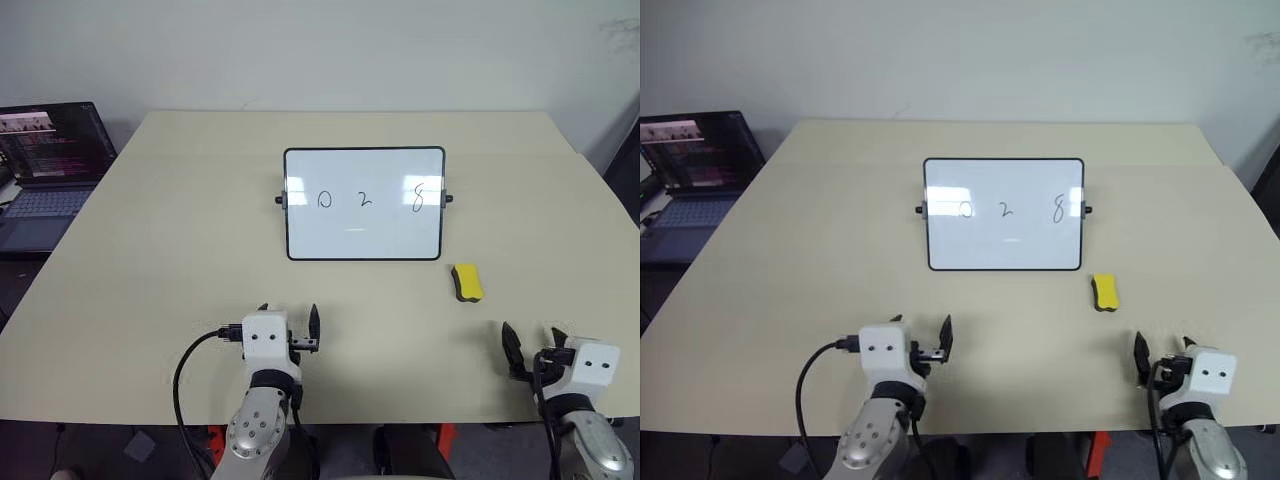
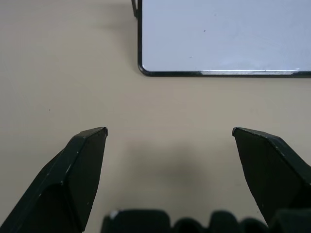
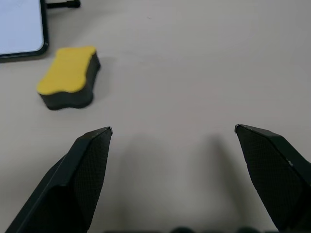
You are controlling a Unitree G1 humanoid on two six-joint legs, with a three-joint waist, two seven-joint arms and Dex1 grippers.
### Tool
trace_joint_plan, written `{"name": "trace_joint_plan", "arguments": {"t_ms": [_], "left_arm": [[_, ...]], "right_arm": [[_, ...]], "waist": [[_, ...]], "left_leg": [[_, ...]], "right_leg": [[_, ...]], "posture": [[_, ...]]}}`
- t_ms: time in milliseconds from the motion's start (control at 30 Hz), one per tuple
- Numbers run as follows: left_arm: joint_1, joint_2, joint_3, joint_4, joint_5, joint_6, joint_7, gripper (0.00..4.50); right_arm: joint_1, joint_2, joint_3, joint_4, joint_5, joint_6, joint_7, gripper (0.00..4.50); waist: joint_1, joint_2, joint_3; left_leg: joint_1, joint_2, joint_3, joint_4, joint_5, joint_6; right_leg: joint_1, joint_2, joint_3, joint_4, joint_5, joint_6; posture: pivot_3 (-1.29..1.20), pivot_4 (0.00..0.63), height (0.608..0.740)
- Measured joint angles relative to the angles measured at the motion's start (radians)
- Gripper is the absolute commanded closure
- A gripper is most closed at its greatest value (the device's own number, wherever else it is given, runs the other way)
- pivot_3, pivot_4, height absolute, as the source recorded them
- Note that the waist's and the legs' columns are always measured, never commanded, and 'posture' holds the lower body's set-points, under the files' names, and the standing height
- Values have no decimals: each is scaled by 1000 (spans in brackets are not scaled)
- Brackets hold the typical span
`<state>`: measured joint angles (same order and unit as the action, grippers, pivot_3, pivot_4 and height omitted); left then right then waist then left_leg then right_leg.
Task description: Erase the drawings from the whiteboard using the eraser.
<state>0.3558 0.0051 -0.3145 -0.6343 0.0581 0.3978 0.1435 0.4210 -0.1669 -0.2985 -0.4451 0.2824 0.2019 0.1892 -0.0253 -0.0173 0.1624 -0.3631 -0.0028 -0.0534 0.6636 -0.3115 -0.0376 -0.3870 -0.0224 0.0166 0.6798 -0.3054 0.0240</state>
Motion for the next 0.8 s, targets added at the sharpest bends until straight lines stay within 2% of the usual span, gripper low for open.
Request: {"name": "trace_joint_plan", "arguments": {"t_ms": [200, 400, 433, 467, 500, 600, 667, 800], "left_arm": [[-89, 1, 0, -16, 8, 0, -3, 0], [-105, 7, -16, -32, 35, 32, -5, 0], [-135, 29, 4, -26, -3, 48, -37, 0], [-210, 59, 43, -2, -53, 71, -84, 0], [-353, 152, 175, 40, -173, 104, -181, 0], [-593, 352, 509, 125, -352, 171, -317, 0], [-695, 408, 585, 168, -419, 211, -374, 0], [-770, 473, 582, 251, -489, 280, -467, 0]], "right_arm": [[-105, -31, 18, -149, -7, 162, -71, 73], [-172, -38, 19, -195, -7, 302, -129, 73], [-184, -37, 21, -210, -7, 325, -138, 73], [-203, -37, 28, -213, -7, 341, -146, 73], [-239, -33, 49, -221, -6, 366, -153, 73], [-266, -32, 57, -249, -7, 409, -174, 73], [-278, -30, 56, -247, -8, 432, -187, 73], [-303, -20, 81, -247, -8, 443, -191, 73]], "waist": [[2, 0, 0], [1, 0, 0], [1, 0, 0], [3, 0, 0], [4, -1, 1], [-3, -1, 1], [-2, 0, 1], [-2, -1, 1]], "left_leg": [[0, -1, -1, 1, 0, 0], [0, -1, 0, 0, 0, 0], [0, -1, 0, 0, 0, 0], [0, -1, -2, 1, 1, 1], [1, -1, -4, 1, 5, 0], [2, 0, -7, 0, 7, -2], [2, 0, -7, -1, 7, -2], [0, -3, -4, 0, 8, -3]], "right_leg": [[0, 0, -1, 0, 3, -4], [0, 0, 0, 0, 3, -4], [0, 0, 0, 0, 3, -4], [0, 0, -3, 2, 3, -4], [-2, 3, -5, 2, 3, -5], [-1, 8, -8, 1, 6, -10], [-1, 5, -8, 2, 7, -11], [-1, 3, -4, -1, 8, -5]], "posture": [[0, 150, 740], [0, 150, 740], [0, 150, 740], [0, 150, 740], [0, 150, 740], [0, 150, 740], [0, 150, 740], [0, 150, 740]]}}
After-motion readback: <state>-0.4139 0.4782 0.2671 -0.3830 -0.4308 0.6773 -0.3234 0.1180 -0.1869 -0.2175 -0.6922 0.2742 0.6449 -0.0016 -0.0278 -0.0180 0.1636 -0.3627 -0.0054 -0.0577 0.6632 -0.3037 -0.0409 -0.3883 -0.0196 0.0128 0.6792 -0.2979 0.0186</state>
